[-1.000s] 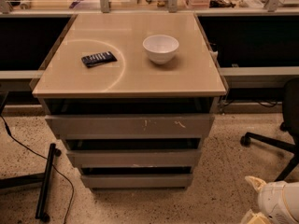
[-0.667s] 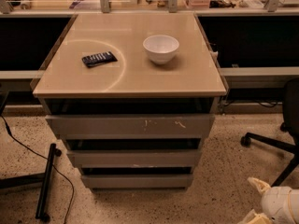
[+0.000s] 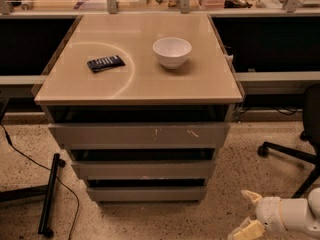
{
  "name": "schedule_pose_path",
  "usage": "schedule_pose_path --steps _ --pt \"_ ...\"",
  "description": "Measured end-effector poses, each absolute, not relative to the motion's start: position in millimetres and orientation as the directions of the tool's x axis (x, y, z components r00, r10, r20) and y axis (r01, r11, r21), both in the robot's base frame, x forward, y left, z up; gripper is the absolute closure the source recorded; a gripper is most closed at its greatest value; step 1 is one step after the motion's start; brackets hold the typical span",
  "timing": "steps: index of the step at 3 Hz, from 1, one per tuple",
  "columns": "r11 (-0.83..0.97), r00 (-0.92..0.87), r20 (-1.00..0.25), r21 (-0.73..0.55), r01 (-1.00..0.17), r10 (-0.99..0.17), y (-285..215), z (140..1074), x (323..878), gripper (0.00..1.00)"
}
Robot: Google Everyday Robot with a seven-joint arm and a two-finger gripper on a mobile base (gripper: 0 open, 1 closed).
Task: Open bottom drawer
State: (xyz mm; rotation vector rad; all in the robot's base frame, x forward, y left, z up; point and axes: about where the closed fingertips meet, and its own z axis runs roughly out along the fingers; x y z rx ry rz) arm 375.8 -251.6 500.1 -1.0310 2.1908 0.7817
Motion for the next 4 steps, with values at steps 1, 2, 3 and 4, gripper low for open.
schedule_pose_path --steps 1,2,3,4 --pt "0.522 -0.536 -0.713 0.276 -0.807 -0.452 -247 490 375 0.0" --pt "0.555 -0.535 -0.727 0.254 -0.792 -0.43 -254 495 368 0.0" --pt "0.534 -0.541 -0.74 0.292 -0.793 -0.399 -242 477 381 0.0" --pt "0.456 -0.55 -0.731 0.36 -0.814 -0.403 -201 439 401 0.0"
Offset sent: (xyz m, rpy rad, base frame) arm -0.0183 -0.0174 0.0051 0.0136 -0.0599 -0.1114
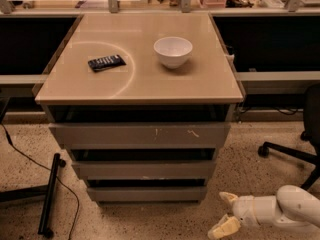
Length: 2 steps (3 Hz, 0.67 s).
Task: Open bottom drawer
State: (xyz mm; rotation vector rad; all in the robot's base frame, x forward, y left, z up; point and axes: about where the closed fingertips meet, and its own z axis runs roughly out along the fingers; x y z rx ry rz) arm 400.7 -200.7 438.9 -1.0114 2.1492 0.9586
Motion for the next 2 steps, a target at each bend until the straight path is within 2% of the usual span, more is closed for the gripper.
schedule_pose_path --steps 2 --pt "0.336 -0.541 -0.716 0.427 -0.84 -0.442 -146 399 425 0.0"
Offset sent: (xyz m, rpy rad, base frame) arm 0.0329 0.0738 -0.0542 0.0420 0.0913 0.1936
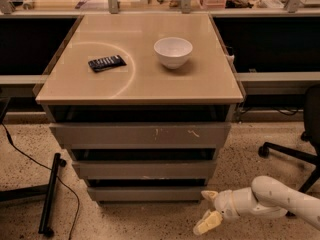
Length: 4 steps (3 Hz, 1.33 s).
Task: Open bottom drawer
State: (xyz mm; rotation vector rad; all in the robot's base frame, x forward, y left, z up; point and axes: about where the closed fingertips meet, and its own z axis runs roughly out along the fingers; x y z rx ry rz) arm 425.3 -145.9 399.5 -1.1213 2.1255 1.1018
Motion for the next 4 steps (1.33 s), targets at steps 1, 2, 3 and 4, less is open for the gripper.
schedule_pose_path --steps 1,2,3,4 --pt "0.33 -0.538 -0.716 0.428 -0.841 -0.444 -143 399 426 0.0" --pt "0.347 -0.52 -0.759 0.402 -0.847 -0.391 -149 390 423 0.0" --pt "0.33 -0.477 -0.83 0.381 -0.864 -0.291 -149 356 426 0.0" --pt "0.313 -0.468 -0.857 0.393 -0.865 -0.216 -145 317 439 0.0"
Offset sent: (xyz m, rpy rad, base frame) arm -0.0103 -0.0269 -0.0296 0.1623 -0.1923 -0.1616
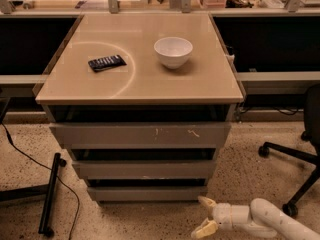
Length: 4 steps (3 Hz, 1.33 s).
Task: Open bottom drawer
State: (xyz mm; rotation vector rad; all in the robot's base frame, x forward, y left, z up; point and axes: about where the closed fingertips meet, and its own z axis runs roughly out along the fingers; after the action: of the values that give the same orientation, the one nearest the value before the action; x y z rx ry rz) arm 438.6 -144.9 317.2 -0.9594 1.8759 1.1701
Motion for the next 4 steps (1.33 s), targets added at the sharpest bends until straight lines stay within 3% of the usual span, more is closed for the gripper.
schedule_pose_path --steps 2,4 --pt "0.234 -0.414 -0.884 0.365 -0.901 -0.217 -97 291 508 0.0" --pt "0.242 -0.432 -0.88 0.383 -0.892 -0.198 -98 283 503 0.0"
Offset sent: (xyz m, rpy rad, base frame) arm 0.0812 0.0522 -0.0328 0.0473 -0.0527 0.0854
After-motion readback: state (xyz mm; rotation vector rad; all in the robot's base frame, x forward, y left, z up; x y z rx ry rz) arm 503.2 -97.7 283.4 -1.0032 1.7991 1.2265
